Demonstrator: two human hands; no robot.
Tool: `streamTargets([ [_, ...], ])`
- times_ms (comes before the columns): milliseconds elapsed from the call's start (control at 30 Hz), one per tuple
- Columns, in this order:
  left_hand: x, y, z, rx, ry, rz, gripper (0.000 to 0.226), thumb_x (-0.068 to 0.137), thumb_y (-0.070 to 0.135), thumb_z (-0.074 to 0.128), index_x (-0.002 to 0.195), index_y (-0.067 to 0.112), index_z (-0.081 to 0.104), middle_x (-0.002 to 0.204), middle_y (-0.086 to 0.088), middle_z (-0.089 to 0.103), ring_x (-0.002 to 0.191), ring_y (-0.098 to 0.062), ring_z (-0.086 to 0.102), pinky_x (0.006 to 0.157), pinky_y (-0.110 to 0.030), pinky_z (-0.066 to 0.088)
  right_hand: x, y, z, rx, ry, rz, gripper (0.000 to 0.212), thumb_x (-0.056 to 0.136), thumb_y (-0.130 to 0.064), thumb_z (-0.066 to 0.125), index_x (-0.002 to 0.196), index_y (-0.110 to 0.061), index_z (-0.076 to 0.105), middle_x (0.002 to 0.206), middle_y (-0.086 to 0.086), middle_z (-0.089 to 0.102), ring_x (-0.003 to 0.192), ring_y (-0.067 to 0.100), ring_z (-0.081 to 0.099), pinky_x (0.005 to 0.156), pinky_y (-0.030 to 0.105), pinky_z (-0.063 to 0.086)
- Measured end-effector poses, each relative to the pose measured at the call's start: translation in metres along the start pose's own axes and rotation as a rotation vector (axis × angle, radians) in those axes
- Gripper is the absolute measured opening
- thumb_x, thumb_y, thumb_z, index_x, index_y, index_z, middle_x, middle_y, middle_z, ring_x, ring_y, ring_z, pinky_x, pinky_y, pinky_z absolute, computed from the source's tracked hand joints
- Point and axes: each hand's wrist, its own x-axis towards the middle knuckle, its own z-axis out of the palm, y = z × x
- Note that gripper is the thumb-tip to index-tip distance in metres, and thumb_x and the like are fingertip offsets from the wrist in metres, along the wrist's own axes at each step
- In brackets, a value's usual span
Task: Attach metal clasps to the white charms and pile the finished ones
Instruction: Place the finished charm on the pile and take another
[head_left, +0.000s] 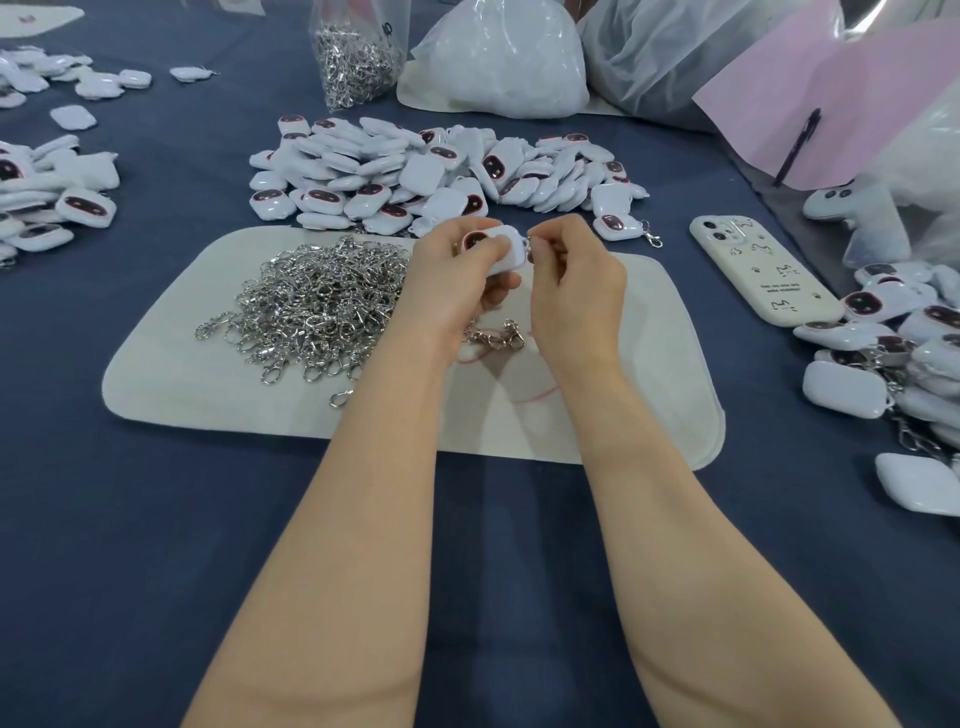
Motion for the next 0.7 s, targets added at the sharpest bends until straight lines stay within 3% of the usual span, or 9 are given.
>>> streamTargets([
  [200,-0.0006,0.0042,-0.0029,0.304,0.051,0.192,0.018,0.090,0.005,0.053,0.100,0.018,0.056,0.079,0.002,0.059,0.042,0.001,0.053,0.047,-0.015,0.047,-0.0012,-0.0004,0.0017,-0.039,-0.089,-0.028,0.013,0.092,-0.004,0.048,0.094,-0.004,0.061,0.087,0.002,0.062,0.078,0.013,0.050,0.069,0.019,0.037],
  [333,0.0009,0.0072,0.0020,0.089,0.076,0.112,0.017,0.090,0.003,0.050,0.089,0.019,0.056,0.077,-0.002,0.061,0.044,-0.004,0.054,0.047,-0.016,0.045,-0.0002,-0.0028,0.0037,0.078,-0.131,0.081,0.014,0.092,-0.006,0.052,0.101,-0.013,0.059,0.089,-0.009,0.060,0.079,0.004,0.054,0.071,0.005,0.039],
  [400,0.0022,0.0077,0.0027,-0.058,0.065,-0.006,0.014,0.091,0.004,0.050,0.086,0.016,0.055,0.063,0.001,0.061,0.044,-0.004,0.053,0.047,-0.016,0.045,0.0018,-0.0027,0.0035,0.149,-0.106,0.153,0.010,0.092,-0.011,0.055,0.092,-0.020,0.058,0.083,-0.013,0.060,0.078,0.004,0.057,0.076,0.014,0.046],
  [500,0.0031,0.0058,0.0010,-0.223,0.020,-0.171,0.013,0.091,0.005,0.051,0.079,0.010,0.053,0.043,0.003,0.055,0.039,-0.005,0.051,0.043,-0.015,0.043,0.0031,-0.0032,0.0019,0.240,-0.060,0.207,0.010,0.092,-0.013,0.056,0.088,-0.022,0.059,0.083,-0.007,0.064,0.086,0.016,0.063,0.085,0.037,0.052],
  [600,0.0024,0.0028,-0.0001,-0.353,0.005,-0.259,0.014,0.092,0.007,0.052,0.079,0.010,0.049,0.045,0.000,0.054,0.039,-0.005,0.051,0.040,-0.015,0.043,0.0041,-0.0035,0.0022,0.273,-0.031,0.210,0.013,0.091,-0.010,0.056,0.090,-0.022,0.060,0.084,-0.005,0.065,0.086,0.018,0.064,0.086,0.041,0.052],
  [700,0.0036,0.0007,-0.0011,-0.425,0.002,-0.292,0.012,0.092,0.007,0.050,0.080,0.009,0.047,0.064,-0.006,0.056,0.039,-0.005,0.051,0.039,-0.014,0.042,0.0055,-0.0034,0.0025,0.309,-0.011,0.212,0.017,0.091,-0.006,0.055,0.091,-0.023,0.059,0.086,-0.003,0.066,0.087,0.018,0.065,0.086,0.040,0.053],
])
